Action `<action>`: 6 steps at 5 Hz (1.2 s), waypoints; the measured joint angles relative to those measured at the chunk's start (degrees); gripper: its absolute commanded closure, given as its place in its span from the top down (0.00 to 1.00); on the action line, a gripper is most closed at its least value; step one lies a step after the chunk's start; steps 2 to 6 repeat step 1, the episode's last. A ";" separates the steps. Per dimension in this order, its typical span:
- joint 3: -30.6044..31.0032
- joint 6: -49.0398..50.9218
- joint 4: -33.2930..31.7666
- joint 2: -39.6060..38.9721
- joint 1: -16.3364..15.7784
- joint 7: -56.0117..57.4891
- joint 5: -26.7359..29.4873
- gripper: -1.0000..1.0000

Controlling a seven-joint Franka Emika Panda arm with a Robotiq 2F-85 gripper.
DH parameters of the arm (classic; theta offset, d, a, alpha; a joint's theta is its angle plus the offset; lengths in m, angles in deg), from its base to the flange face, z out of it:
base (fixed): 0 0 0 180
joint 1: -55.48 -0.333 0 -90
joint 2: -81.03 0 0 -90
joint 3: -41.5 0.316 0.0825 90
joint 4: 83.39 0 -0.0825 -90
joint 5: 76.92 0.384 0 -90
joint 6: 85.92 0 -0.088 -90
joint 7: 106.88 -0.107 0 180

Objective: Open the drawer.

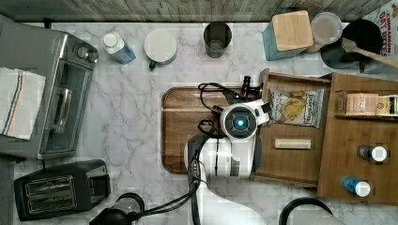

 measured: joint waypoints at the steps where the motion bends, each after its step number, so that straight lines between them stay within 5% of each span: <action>1: -0.03 0.00 0.00 -0.01 -0.03 0.00 0.00 1.00; 6: -0.03 0.00 0.00 -0.01 -0.03 0.00 0.00 1.00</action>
